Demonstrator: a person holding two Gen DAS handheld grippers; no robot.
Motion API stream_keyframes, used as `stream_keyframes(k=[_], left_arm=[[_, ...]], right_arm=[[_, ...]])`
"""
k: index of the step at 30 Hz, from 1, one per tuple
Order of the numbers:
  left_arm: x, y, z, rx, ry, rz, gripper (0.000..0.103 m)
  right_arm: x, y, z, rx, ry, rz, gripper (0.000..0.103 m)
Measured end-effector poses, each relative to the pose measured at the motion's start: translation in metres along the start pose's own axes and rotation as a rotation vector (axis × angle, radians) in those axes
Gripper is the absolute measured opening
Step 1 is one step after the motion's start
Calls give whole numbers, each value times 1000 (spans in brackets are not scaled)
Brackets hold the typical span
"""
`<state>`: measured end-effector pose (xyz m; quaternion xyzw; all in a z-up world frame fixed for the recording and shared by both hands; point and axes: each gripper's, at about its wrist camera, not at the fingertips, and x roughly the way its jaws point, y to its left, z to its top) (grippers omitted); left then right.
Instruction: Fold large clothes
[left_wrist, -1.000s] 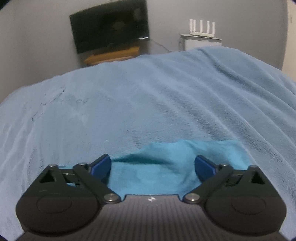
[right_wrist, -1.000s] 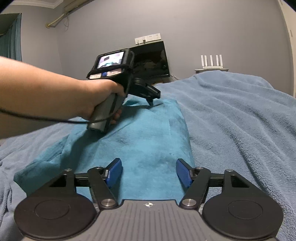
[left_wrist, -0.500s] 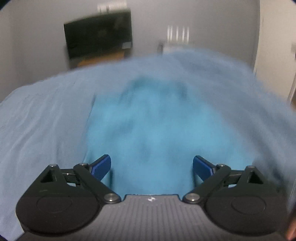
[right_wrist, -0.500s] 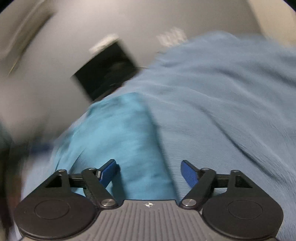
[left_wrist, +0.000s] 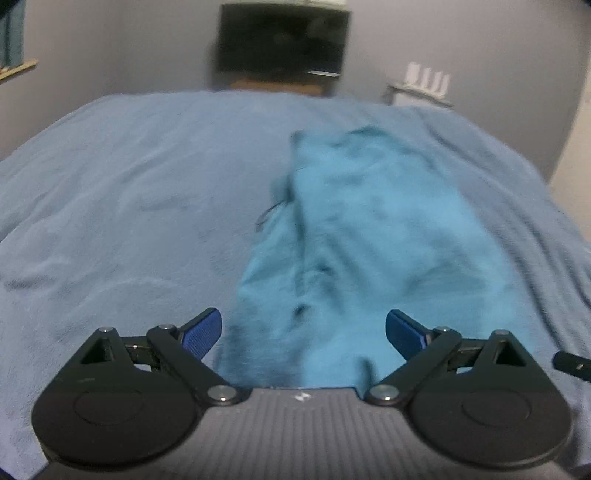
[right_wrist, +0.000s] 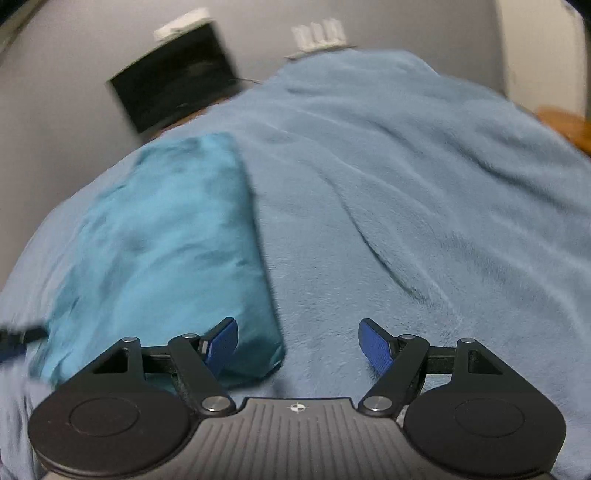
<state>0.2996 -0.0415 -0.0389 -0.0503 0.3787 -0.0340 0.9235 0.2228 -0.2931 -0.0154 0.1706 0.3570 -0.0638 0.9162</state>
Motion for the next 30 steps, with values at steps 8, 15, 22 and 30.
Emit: stream_keyframes(k=[8,15,22,30], left_arm=[[2,-47,-24,125,19,-55,96],[22,-61,-29,161,45,-73,96],[38,-68,-28,169,61,-75,96],[46,-70,-26,218,79,-91,96]], right_arm=[[21,62,-24,-359,130,-86,63],[55,92,-40,-527,96,-136,52],[63,68,-19,-359,56,-71,39],[42,37,-4,-169,6,-14,28]])
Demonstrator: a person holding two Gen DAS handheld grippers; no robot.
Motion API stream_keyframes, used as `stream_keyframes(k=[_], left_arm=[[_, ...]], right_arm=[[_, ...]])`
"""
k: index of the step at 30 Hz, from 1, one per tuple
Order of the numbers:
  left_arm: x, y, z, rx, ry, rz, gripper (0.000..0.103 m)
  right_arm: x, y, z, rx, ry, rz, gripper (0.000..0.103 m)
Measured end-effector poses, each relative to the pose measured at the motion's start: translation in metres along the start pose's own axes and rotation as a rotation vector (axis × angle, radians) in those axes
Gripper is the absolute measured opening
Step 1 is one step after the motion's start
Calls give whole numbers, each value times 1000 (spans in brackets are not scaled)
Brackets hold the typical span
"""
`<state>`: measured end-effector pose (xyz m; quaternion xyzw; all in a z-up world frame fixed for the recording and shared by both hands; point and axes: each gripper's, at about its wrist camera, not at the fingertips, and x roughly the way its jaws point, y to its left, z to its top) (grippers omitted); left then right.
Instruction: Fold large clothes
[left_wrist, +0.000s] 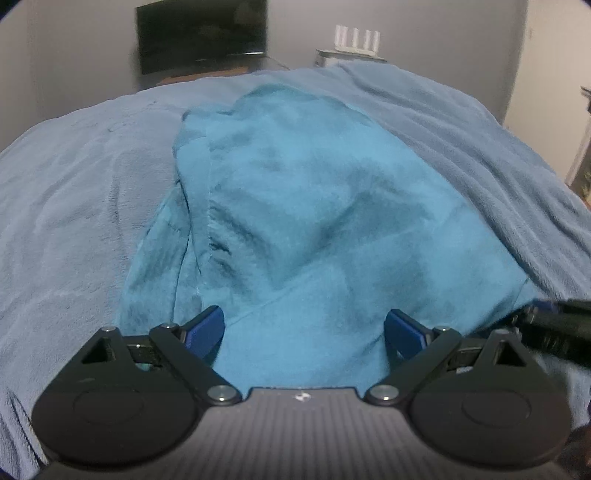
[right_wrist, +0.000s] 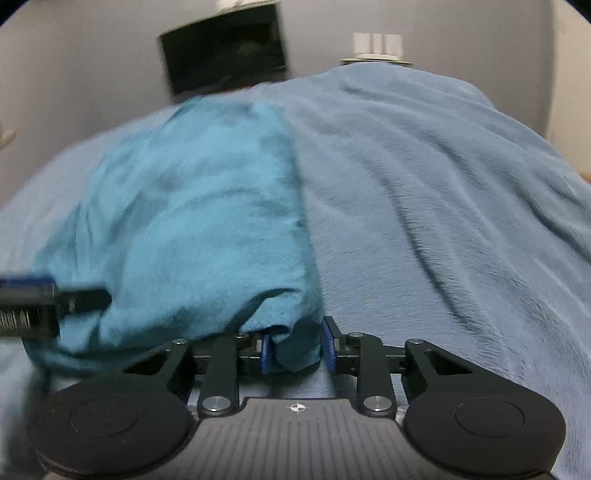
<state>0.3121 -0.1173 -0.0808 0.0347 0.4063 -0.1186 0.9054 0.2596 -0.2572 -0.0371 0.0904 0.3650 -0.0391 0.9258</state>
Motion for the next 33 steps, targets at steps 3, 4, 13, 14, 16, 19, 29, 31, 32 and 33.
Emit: stream_keyframes(k=[3,4,13,14,16,19,29,31,32,33], left_arm=[[6,-8,-4,66,14,24,96],[6,-10,-5,83,11,32,96],[-7,5,3,-17,-24,-15,96],[-6,4,4,-20,-24,-16,96],[0,0,4,14,3,10,96],[10,-5,-1,69,33,25,96],[-28,20,18,-32,-126,-1,96],[-26,18,36,-45,-149,-25,96],[-22,13,46,-47,-154,-47,96],[-16,5,57,-36,-158,-66,96]], right_arm=[[13,-15,-2,86,70,29,27],[16,-17,-2,100,83,33,27],[15,-39,0,257,109,130,35],[16,-39,-1,257,111,128,34],[16,-41,-3,278,118,150,28],[25,-66,-5,443,160,198,25],[-37,-46,15,263,25,183,50],[-54,-45,18,238,-95,187,53],[-56,-45,19,231,-139,178,49],[-53,-43,19,220,-172,174,47]])
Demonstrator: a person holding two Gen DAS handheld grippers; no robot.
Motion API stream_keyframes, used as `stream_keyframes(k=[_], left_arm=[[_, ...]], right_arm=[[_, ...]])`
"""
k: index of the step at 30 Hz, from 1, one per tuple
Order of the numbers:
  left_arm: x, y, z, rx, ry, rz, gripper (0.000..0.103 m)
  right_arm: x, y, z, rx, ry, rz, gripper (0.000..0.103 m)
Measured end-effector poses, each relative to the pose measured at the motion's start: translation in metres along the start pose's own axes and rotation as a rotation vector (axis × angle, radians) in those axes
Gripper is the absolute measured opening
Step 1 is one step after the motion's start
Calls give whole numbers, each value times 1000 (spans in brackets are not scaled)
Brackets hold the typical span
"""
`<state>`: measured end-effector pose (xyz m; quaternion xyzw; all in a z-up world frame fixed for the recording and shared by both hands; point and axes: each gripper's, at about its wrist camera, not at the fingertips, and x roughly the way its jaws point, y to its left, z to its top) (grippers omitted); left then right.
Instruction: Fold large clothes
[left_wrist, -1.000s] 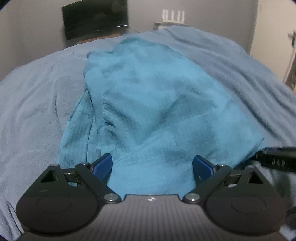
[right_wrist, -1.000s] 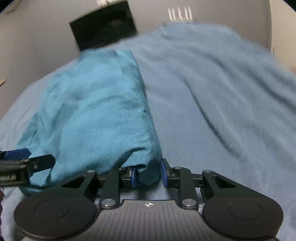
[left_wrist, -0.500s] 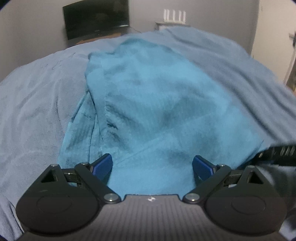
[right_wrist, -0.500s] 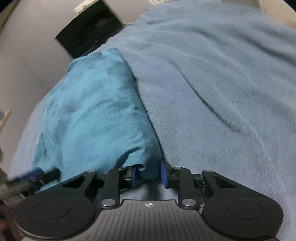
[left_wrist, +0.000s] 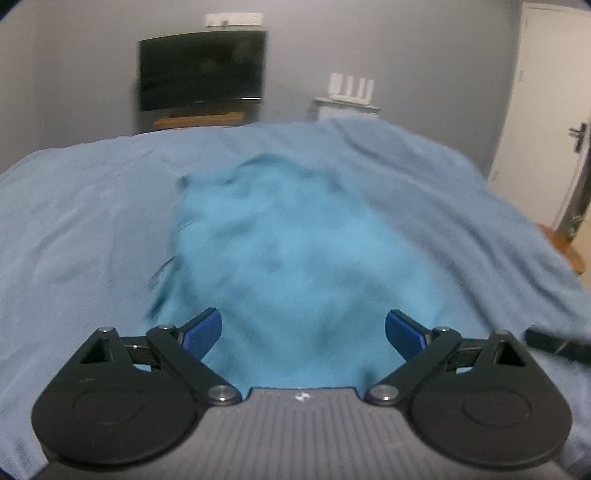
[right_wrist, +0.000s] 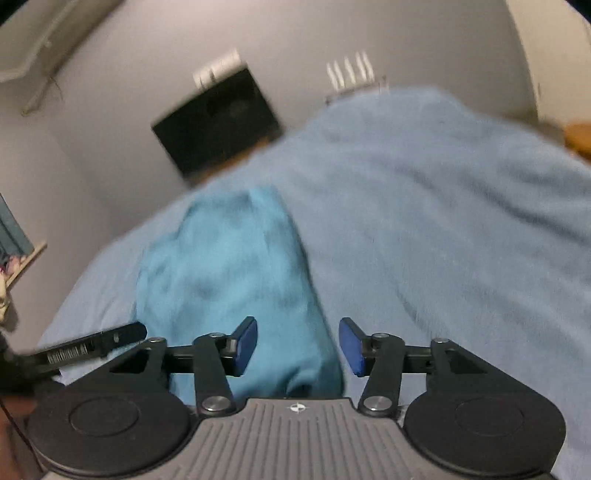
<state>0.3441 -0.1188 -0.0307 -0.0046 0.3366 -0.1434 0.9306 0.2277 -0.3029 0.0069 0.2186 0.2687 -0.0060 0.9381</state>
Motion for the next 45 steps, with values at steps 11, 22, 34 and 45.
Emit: stream_keyframes(k=[11,22,34,45], left_arm=[[77,-53,-19,283,172,-42,96],[42,5,-50,125,218,-53,100],[-49,57,-81,-76,138,21,100],[-102,33,-116,12,72,107,101]], right_arm=[[46,-28,-7,104,-6,-45,40],[88,18,-13,-195,42,53,38],[74,-2,-16,-67,34,-159,64],[33,8,-29,-14,185,-164,84]])
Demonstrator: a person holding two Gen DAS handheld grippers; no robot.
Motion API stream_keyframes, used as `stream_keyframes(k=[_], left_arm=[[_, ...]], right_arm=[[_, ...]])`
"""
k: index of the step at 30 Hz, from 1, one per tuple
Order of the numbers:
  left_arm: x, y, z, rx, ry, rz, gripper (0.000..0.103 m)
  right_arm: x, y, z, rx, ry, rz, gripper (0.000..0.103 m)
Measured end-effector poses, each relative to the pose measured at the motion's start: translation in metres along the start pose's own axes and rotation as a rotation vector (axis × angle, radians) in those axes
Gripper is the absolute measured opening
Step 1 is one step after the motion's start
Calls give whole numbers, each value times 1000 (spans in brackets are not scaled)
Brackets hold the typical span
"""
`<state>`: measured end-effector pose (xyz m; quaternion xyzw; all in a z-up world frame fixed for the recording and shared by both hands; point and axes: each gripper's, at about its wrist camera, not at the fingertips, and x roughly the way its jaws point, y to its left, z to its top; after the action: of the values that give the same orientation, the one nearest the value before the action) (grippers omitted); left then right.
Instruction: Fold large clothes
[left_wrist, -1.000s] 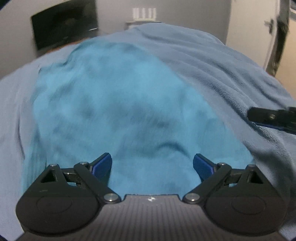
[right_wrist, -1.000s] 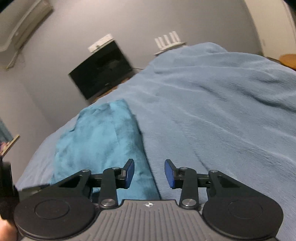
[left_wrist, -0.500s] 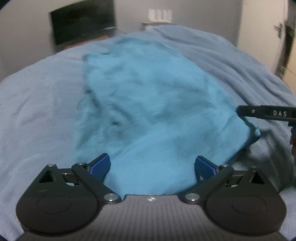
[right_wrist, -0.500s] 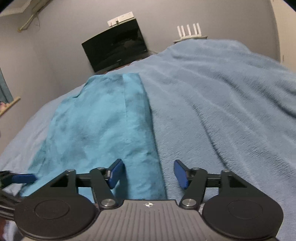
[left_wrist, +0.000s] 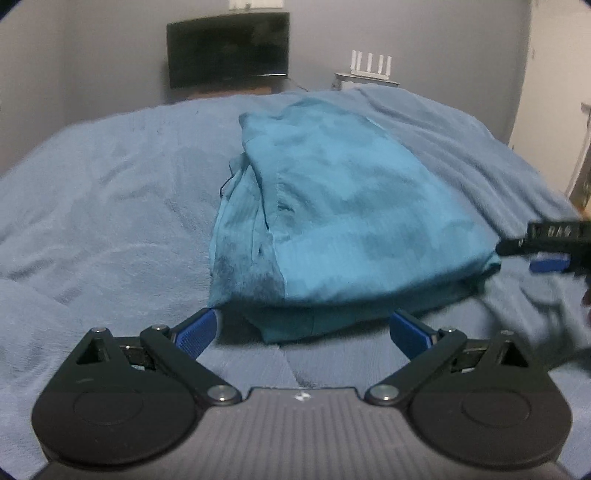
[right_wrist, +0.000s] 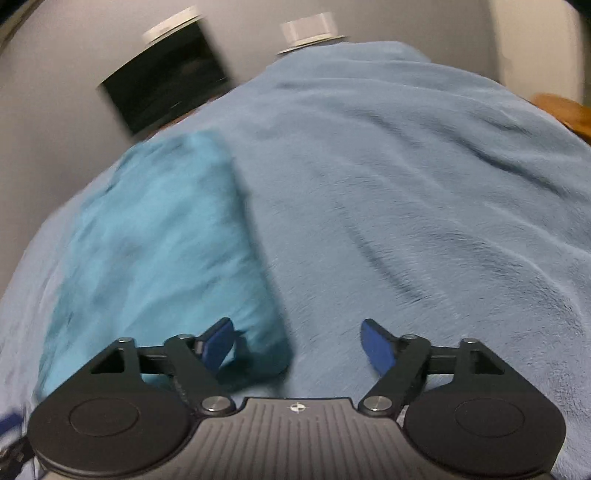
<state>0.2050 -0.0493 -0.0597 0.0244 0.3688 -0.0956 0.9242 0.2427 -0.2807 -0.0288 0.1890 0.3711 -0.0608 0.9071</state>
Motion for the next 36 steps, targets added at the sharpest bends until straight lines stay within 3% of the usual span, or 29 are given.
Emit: stream_keyframes(k=[5,11,14,21,36], left_arm=[[-6,1,-11,-18,8,-20,101],[-18,2,-22,-24,-21,-3,101],[-24,3,-25,-19,-40,-4,101],[-33,3,-31,-4,-62,-5,101],[-43,1,-36,19,-71,-15,101]], right_arm=[[-45,40,-22,-169,-14,54,97],[-89,61,-59,-265,7,71,97],[-108,67,-65,-285,-80,32,101],[-111,76,-67,-299,-151,-8,101],[-121,91,-77,-379,-172,-39,101]])
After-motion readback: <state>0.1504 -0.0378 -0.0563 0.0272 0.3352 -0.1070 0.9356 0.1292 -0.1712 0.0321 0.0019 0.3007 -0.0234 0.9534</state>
